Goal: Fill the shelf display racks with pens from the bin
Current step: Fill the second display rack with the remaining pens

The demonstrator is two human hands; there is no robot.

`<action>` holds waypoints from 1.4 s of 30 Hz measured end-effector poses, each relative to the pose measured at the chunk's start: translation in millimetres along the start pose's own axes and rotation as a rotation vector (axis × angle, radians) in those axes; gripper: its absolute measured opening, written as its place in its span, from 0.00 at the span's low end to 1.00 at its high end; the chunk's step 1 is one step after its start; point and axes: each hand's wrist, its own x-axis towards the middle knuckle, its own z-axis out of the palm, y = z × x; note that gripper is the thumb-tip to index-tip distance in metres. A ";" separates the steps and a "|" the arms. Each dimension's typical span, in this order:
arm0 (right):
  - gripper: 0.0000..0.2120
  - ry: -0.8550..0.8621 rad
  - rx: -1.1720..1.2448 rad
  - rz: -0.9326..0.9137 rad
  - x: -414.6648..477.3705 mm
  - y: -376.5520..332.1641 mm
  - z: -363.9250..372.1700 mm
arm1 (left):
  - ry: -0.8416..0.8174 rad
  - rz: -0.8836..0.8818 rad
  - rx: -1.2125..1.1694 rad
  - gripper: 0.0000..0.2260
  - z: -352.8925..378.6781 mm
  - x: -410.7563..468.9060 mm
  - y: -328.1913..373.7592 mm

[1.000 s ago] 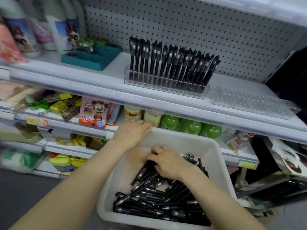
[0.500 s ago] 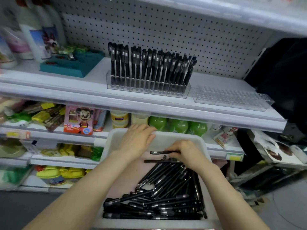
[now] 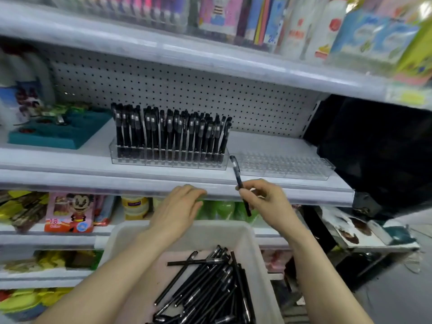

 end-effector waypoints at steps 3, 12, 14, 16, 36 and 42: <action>0.06 0.164 0.115 -0.031 23.9 -10.5 -24.9 | 0.074 0.082 0.062 0.18 -2.7 33.3 17.3; 0.03 0.422 0.112 -0.085 100.4 -15.3 -61.3 | 0.143 0.280 0.305 0.29 22.5 113.2 55.7; 0.05 0.416 0.057 -0.101 116.8 -11.2 -58.1 | 0.158 0.283 0.302 0.27 31.9 118.7 56.0; 0.06 0.383 0.028 -0.109 131.9 -5.2 -51.7 | 0.174 0.272 0.297 0.27 38.1 120.2 54.9; 0.05 0.160 -0.272 -0.115 156.8 44.2 -26.6 | 0.255 0.276 0.283 0.20 50.5 130.3 43.1; 0.06 0.132 -0.249 -0.105 154.7 35.6 -17.7 | 0.292 0.239 0.325 0.21 48.6 124.0 39.3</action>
